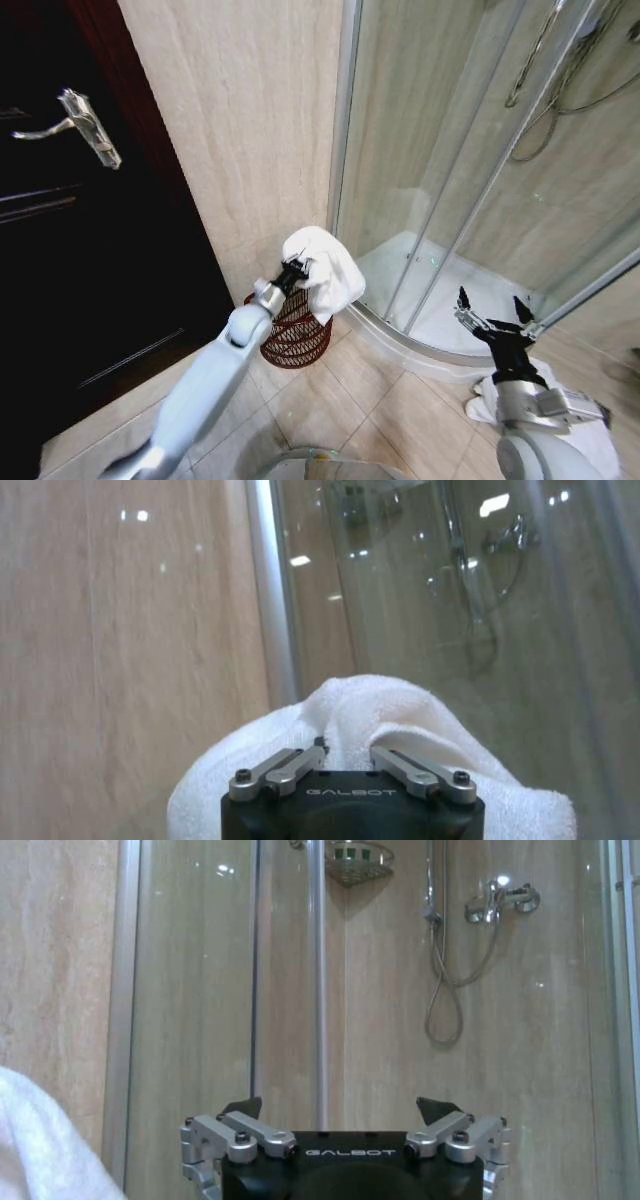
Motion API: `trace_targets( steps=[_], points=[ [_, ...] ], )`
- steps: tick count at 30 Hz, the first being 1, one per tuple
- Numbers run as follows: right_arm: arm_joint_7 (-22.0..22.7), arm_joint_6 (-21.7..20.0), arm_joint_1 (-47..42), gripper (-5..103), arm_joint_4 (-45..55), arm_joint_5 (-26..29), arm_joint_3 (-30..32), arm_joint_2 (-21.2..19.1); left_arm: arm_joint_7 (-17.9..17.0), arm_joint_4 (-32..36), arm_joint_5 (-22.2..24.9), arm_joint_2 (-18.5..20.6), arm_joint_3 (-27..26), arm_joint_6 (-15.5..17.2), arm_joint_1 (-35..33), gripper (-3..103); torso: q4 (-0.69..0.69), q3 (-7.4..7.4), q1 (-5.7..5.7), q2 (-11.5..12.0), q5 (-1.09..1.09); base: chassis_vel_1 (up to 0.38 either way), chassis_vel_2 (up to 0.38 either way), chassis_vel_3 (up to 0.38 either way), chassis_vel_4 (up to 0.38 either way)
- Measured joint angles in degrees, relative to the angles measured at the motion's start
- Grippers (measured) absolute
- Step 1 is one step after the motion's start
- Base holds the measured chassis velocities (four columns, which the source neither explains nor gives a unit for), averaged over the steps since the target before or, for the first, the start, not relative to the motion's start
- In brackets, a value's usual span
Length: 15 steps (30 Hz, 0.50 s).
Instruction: Discard the used towel into the hamper.
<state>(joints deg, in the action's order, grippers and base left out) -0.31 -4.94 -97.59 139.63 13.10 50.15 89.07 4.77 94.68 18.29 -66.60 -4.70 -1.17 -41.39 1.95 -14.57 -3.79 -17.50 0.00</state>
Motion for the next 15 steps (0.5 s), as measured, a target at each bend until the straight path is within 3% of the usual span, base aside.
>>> trace_targets(
  steps=[6, 15],
  points=[
    [0.2, 0.0, 0.6, 100, -0.5, 0.5, 0.3, -0.1, 1.9, -6.1, -6.9, 1.7, -1.8, -0.8, 5.4, 5, 0.01, -0.01, 0.00, 0.0, 0.00, 0.000, 0.000, 0.000, 0.000],
    [0.4, 0.1, 0.7, 100, -1.1, 1.2, 0.7, -0.2, 6.8, -8.4, -8.7, 4.5, -3.7, 0.2, 3.3, 5, 0.02, -0.01, 0.00, 0.0, -0.01, 0.000, 0.000, 0.000, 0.000]
  ],
)
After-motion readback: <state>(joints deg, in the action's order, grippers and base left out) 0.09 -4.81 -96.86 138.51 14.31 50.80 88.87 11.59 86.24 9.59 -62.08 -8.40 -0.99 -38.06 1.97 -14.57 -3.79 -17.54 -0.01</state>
